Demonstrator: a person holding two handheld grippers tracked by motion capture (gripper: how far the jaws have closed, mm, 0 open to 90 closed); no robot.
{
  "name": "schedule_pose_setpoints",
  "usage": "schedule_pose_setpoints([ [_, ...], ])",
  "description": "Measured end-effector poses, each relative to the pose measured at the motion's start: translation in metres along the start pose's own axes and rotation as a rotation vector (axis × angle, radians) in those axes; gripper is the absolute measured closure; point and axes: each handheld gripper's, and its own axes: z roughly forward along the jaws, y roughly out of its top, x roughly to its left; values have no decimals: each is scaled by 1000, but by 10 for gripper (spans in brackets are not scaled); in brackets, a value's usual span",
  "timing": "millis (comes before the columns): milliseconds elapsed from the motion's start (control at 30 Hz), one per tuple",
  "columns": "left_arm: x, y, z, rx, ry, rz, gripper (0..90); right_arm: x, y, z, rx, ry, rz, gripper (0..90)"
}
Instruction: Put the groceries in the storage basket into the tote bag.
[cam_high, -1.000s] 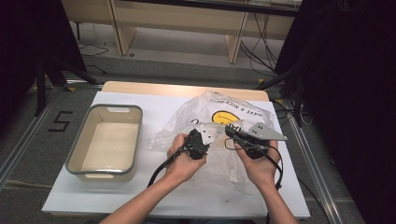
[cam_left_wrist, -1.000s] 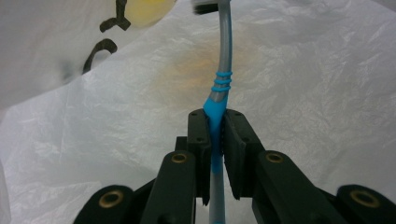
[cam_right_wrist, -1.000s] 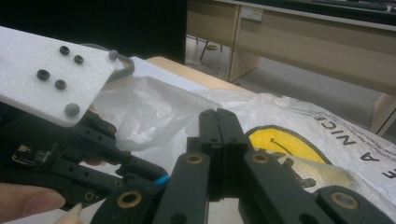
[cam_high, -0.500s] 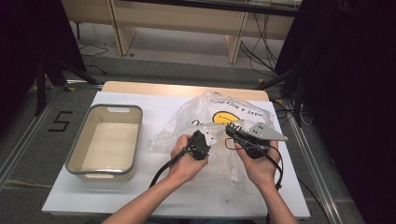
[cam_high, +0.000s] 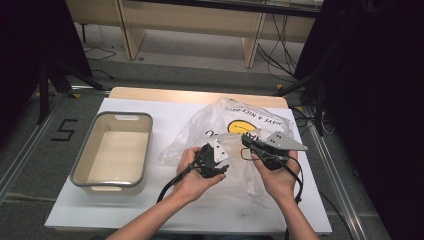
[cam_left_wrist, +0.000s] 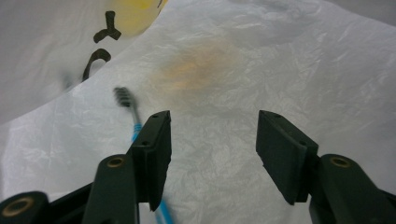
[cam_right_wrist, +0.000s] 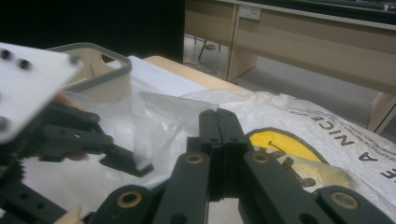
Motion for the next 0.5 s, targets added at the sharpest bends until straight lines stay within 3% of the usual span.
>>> schedule_pose_setpoints([
  [500, 8, -36, -61, -39, 32, -32, 456, -4, -7, -6, 32, 1, -3, 900],
])
